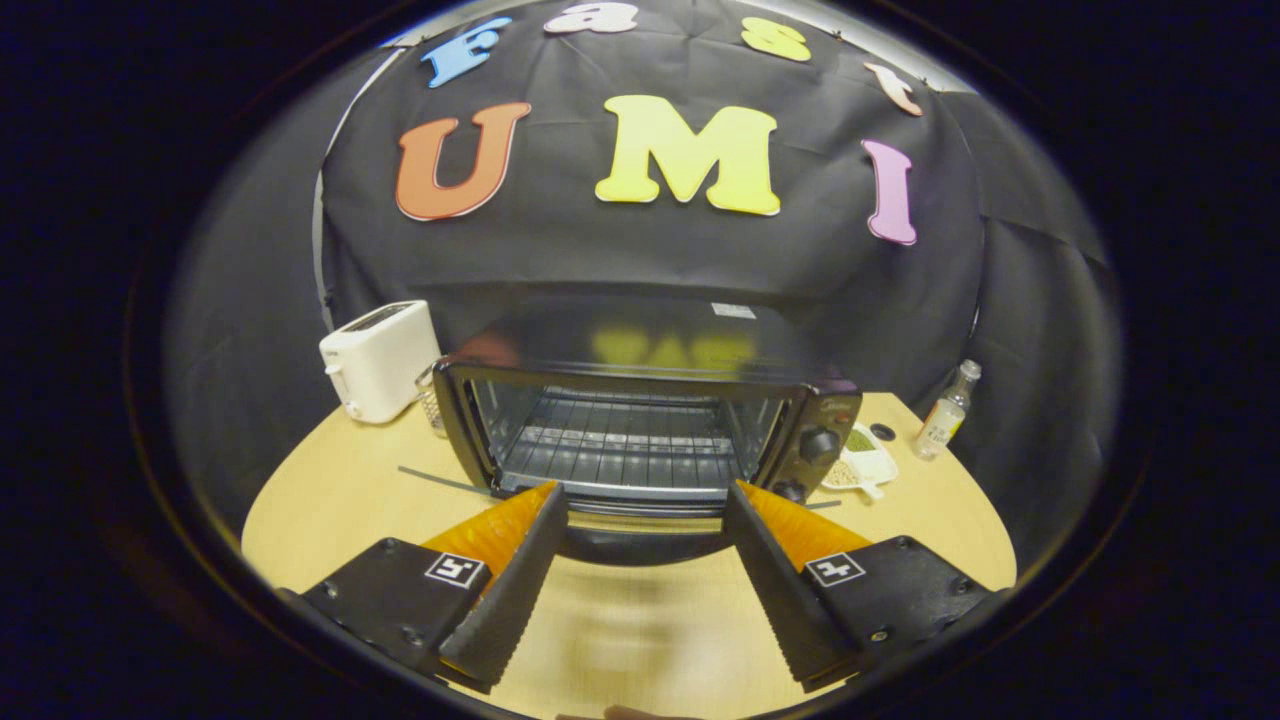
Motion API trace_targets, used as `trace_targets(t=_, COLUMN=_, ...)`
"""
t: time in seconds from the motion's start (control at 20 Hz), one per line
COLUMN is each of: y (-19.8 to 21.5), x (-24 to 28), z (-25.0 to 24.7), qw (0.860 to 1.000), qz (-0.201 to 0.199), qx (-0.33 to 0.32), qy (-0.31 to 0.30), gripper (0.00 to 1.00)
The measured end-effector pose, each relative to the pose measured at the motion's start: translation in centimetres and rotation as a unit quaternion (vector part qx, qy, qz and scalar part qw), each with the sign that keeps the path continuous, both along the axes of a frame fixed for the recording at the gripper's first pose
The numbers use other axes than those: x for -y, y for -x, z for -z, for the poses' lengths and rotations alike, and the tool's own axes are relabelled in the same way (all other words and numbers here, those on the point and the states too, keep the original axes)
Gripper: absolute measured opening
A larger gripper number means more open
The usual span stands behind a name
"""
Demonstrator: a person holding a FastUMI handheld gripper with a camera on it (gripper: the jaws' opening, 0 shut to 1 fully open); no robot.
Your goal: Open the toaster oven, put the food inside, and close the toaster oven door.
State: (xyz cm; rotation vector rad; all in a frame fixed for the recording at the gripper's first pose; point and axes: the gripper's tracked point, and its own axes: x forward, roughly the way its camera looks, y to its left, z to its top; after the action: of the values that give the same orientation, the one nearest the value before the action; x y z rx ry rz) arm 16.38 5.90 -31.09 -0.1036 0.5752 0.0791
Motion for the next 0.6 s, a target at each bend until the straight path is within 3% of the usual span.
trace_targets(t=0.6, y=5.3, x=0.8, z=5.8, qw=0.998, qz=0.018, qx=-0.047, qy=-0.027, gripper=1.00)
